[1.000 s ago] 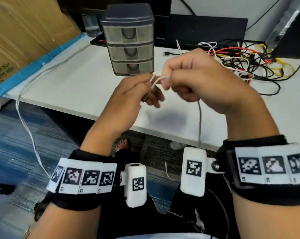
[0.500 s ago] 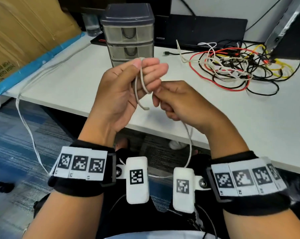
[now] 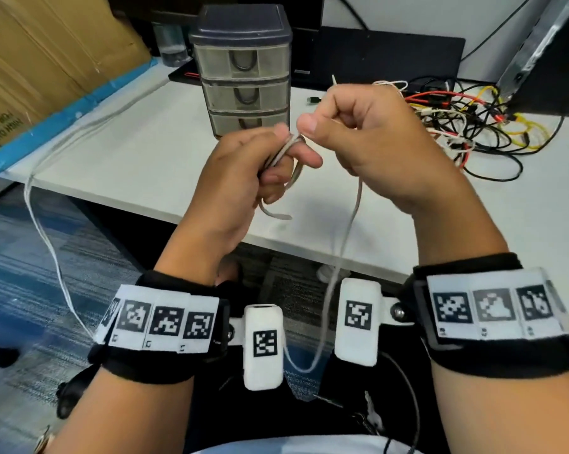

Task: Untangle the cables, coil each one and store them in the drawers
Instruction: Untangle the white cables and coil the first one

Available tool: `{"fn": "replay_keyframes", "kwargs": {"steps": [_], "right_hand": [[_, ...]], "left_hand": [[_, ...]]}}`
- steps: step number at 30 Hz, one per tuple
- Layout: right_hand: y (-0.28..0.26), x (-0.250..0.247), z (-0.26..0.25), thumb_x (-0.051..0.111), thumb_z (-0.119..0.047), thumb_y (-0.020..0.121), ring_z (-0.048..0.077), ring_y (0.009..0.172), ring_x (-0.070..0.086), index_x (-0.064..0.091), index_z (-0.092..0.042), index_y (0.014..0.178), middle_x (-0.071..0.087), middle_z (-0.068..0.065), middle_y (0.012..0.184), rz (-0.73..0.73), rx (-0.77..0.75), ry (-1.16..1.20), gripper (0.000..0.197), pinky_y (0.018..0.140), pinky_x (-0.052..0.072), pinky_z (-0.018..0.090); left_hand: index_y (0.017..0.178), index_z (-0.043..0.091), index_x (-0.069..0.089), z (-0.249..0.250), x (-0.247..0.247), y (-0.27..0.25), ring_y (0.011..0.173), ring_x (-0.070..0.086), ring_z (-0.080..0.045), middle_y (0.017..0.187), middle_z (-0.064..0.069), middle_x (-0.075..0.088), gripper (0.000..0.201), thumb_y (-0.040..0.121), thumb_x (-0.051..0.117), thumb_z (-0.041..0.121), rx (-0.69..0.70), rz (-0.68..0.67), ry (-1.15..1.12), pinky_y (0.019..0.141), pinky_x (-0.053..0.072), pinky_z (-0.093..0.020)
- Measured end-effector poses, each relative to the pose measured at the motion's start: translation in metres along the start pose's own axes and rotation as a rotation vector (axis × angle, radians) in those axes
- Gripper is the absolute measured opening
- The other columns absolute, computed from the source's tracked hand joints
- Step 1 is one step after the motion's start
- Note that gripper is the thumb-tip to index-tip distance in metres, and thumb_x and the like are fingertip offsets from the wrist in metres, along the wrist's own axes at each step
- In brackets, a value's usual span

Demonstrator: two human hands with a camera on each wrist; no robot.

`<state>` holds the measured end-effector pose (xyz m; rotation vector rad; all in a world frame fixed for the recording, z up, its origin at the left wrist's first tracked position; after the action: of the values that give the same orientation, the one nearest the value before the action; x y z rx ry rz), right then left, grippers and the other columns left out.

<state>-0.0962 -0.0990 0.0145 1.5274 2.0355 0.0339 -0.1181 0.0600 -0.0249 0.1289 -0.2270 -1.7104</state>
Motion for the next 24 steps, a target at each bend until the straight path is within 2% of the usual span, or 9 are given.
{"fn": "replay_keyframes", "kwargs": {"steps": [3, 5, 7, 9, 12, 14, 16, 20, 24], "right_hand": [[0.000, 0.017, 0.018, 0.055, -0.031, 0.105, 0.007, 0.051, 0.033, 0.059, -0.005, 0.086, 0.041, -0.004, 0.061, 0.010, 0.118, 0.127, 0.033, 0.047, 0.029, 0.020], [-0.005, 0.032, 0.026, 0.048, -0.031, 0.107, 0.008, 0.051, 0.032, 0.058, -0.006, 0.085, 0.040, -0.004, 0.062, -0.073, 0.217, 0.113, 0.035, 0.047, 0.029, 0.022], [-0.012, 0.047, 0.030, 0.046, -0.030, 0.108, 0.005, 0.048, 0.034, 0.058, -0.014, 0.077, 0.040, -0.013, 0.055, -0.234, 0.262, 0.051, 0.036, 0.049, 0.031, 0.022], [-0.015, 0.055, 0.025, 0.047, -0.030, 0.107, 0.004, 0.047, 0.034, 0.059, -0.015, 0.075, 0.040, -0.016, 0.051, -0.364, 0.258, 0.007, 0.038, 0.050, 0.031, 0.021], [-0.005, 0.045, 0.003, 0.048, -0.029, 0.107, 0.004, 0.045, 0.035, 0.064, -0.010, 0.077, 0.043, -0.016, 0.048, -0.419, 0.230, -0.042, 0.038, 0.049, 0.032, 0.021], [0.004, 0.028, -0.010, 0.051, -0.025, 0.106, 0.001, 0.044, 0.038, 0.066, -0.005, 0.078, 0.049, -0.018, 0.046, -0.377, 0.175, -0.119, 0.038, 0.049, 0.033, 0.020], [0.012, 0.011, -0.018, 0.058, -0.026, 0.103, 0.001, 0.044, 0.041, 0.068, -0.005, 0.077, 0.052, -0.017, 0.047, -0.285, 0.083, -0.192, 0.035, 0.050, 0.033, 0.016], [0.018, 0.001, -0.008, 0.069, -0.036, 0.096, 0.005, 0.046, 0.034, 0.066, 0.001, 0.081, 0.058, 0.009, 0.061, -0.075, 0.020, -0.118, 0.040, 0.050, 0.031, 0.020], [0.010, 0.009, 0.011, 0.057, -0.040, 0.103, 0.009, 0.050, 0.029, 0.054, -0.002, 0.077, 0.036, 0.000, 0.060, -0.024, 0.101, 0.057, 0.046, 0.048, 0.028, 0.021]], "left_hand": [[0.100, 0.003, 0.074, -0.002, 0.001, 0.001, 0.046, 0.027, -0.007, 0.054, 0.008, 0.036, 0.040, 0.110, 0.041, 0.023, 0.003, -0.002, -0.202, 0.053, 0.025, -0.025], [0.113, 0.000, 0.070, 0.001, -0.003, 0.005, 0.049, 0.047, -0.003, 0.061, 0.006, 0.056, 0.036, 0.110, 0.041, 0.022, 0.034, 0.054, -0.376, 0.058, 0.043, -0.019], [0.119, -0.001, 0.066, 0.007, -0.011, 0.012, 0.074, 0.072, -0.007, 0.084, -0.002, 0.076, 0.033, 0.110, 0.042, 0.020, 0.069, 0.147, -0.481, 0.071, 0.055, -0.020], [0.119, -0.002, 0.065, 0.014, -0.017, 0.018, 0.097, 0.076, -0.016, 0.103, -0.012, 0.079, 0.031, 0.110, 0.043, 0.018, 0.100, 0.228, -0.419, 0.079, 0.057, -0.024], [0.116, 0.002, 0.069, 0.023, -0.017, 0.022, 0.098, 0.076, -0.017, 0.100, -0.009, 0.080, 0.028, 0.109, 0.045, 0.015, 0.155, 0.244, 0.005, 0.082, 0.059, -0.027], [0.109, 0.007, 0.074, 0.024, -0.014, 0.021, 0.084, 0.074, -0.008, 0.087, -0.001, 0.079, 0.029, 0.108, 0.046, 0.015, 0.205, 0.185, 0.329, 0.077, 0.056, -0.023], [0.093, 0.011, 0.075, 0.021, -0.012, 0.020, 0.062, 0.064, -0.006, 0.069, 0.003, 0.070, 0.034, 0.108, 0.045, 0.014, 0.182, 0.103, 0.455, 0.065, 0.048, -0.017], [0.085, 0.005, 0.073, 0.010, -0.008, 0.014, 0.051, 0.037, -0.011, 0.051, 0.004, 0.044, 0.042, 0.107, 0.039, 0.015, -0.003, 0.033, 0.209, 0.055, 0.035, -0.028], [0.082, 0.005, 0.073, 0.005, -0.004, 0.012, 0.052, 0.022, -0.011, 0.051, 0.006, 0.033, 0.050, 0.110, 0.039, 0.027, -0.063, 0.009, -0.108, 0.051, 0.021, -0.025]]}}
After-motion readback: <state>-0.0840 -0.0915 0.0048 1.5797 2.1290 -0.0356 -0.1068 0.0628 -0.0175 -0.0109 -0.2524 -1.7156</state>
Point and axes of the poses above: each hand's wrist, its own y-axis towards the middle knuckle, its own x-axis out of the palm, z = x × y, the point moved 4 cm from there along y, towards the middle knuckle
